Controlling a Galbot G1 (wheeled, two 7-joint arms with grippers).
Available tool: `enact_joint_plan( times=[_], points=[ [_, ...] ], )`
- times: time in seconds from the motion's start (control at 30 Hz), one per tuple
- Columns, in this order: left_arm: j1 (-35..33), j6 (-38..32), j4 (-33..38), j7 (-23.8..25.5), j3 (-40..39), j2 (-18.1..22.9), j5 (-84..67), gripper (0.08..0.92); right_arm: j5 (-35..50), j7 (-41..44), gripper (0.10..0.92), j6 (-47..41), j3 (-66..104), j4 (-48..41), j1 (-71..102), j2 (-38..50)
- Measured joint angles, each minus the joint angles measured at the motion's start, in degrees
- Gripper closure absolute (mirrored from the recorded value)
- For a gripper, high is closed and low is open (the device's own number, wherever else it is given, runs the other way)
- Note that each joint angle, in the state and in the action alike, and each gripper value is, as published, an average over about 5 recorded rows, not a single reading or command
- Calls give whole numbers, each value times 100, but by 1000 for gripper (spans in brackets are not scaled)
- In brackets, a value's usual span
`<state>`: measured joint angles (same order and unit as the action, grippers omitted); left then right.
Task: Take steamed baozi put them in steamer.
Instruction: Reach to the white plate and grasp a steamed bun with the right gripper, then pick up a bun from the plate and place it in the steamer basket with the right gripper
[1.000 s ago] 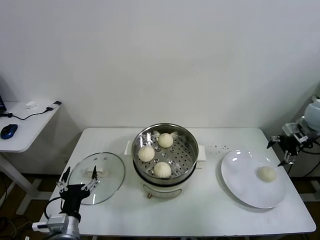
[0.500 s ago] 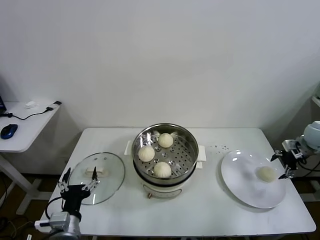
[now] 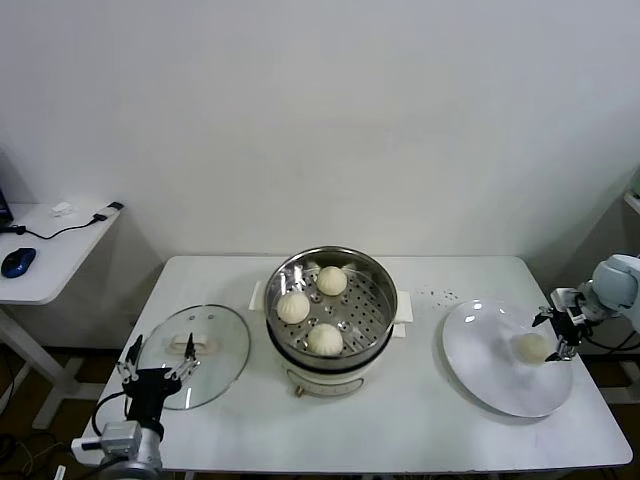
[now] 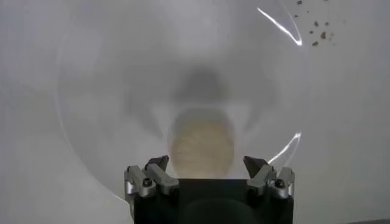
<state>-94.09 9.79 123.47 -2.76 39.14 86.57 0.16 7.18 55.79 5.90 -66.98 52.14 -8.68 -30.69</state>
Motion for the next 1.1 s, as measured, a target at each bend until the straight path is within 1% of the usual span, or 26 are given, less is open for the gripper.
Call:
enact_joint_plan(
  times=[0.27, 0.43, 0.8, 0.97, 1.1],
  points=[
    [-7, 1, 26, 1, -9, 6, 0, 177, -69, -44, 206, -31, 175, -52, 167, -32],
    [-17, 0, 46, 0, -16, 15, 1, 177, -92, -72, 258, -43, 238, -41, 230, -60],
    [-55, 10, 142, -5, -39, 26, 10, 177, -66, -9, 328, -108, 180, 92, 137, 0],
    [-56, 19, 176, -8, -72, 36, 23, 177, 74, 60, 351, -169, -116, 254, -211, 50],
    [-59, 16, 192, -10, -86, 38, 20, 177, 326, 138, 363, -236, -658, 486, -819, 34]
  ],
)
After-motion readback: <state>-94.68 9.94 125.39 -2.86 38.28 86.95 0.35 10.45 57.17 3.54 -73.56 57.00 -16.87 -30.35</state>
